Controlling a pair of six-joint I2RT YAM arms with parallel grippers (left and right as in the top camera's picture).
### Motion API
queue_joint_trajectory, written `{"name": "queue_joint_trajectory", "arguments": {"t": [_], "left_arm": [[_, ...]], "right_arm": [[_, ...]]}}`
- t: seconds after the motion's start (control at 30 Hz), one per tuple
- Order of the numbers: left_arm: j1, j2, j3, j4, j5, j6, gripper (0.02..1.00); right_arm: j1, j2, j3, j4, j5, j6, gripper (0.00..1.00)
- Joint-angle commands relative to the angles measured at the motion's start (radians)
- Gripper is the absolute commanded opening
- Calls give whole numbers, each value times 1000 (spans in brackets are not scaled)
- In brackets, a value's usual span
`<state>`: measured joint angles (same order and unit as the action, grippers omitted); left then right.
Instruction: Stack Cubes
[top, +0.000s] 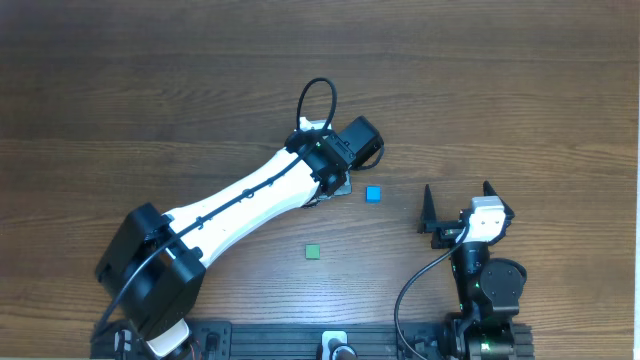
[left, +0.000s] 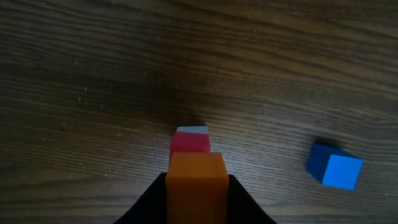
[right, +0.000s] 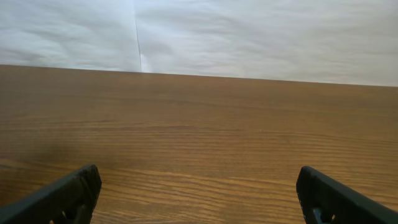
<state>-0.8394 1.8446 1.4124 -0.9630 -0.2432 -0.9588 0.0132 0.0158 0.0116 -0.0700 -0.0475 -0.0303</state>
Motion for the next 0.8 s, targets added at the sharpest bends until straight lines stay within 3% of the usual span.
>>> {"name": "queue_joint_trajectory", "arguments": {"t": [0.03, 0.8], "left_arm": [[6, 31, -6, 6, -1, -15, 82], [6, 43, -8, 6, -2, -45, 88]], "right_arm": [[-7, -9, -6, -1, -12, -1, 991], [-7, -9, -6, -1, -12, -1, 991]]}}
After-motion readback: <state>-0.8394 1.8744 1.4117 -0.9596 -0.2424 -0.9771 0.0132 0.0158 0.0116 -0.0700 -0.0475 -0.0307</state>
